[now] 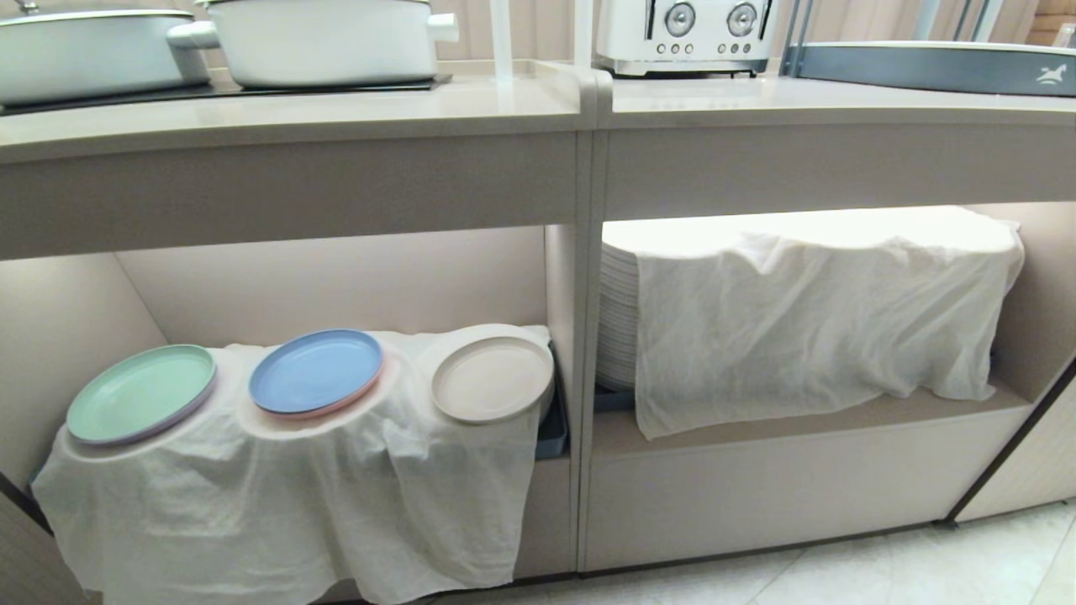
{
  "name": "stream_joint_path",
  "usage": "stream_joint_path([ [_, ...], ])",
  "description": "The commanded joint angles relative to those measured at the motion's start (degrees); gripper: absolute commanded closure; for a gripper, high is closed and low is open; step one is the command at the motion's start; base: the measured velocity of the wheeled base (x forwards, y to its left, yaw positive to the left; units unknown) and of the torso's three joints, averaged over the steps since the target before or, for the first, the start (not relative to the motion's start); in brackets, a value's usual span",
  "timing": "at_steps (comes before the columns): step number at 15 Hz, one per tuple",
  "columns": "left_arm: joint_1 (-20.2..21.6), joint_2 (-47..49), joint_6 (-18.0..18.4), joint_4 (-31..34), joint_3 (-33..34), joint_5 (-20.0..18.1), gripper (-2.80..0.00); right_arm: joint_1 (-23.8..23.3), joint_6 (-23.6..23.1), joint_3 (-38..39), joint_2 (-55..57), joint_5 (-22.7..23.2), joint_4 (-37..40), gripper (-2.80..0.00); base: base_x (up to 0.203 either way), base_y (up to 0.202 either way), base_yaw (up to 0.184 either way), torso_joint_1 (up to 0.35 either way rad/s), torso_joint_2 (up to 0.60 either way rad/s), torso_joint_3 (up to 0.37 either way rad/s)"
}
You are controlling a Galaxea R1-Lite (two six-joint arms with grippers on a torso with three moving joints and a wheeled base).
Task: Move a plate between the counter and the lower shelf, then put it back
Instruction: Pick up the plate in the cupboard
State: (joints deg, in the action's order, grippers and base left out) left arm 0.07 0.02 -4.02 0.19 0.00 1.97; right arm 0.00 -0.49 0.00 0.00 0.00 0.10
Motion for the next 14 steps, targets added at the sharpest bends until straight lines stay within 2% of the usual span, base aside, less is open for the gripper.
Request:
stream_joint_path([
  [1,0.0,0.1,0.0,0.0,0.0,0.0,0.0,0.0,0.0,0.0,0.0,0.0,0.0,0.0,0.0,0.0,0.0,0.0,0.0,0.0],
  [14,0.0,0.1,0.1,0.0,0.0,0.0,0.0,0.0,0.0,0.0,0.0,0.0,0.0,0.0,0.0,0.0,0.0,0.0,0.0,0.0],
])
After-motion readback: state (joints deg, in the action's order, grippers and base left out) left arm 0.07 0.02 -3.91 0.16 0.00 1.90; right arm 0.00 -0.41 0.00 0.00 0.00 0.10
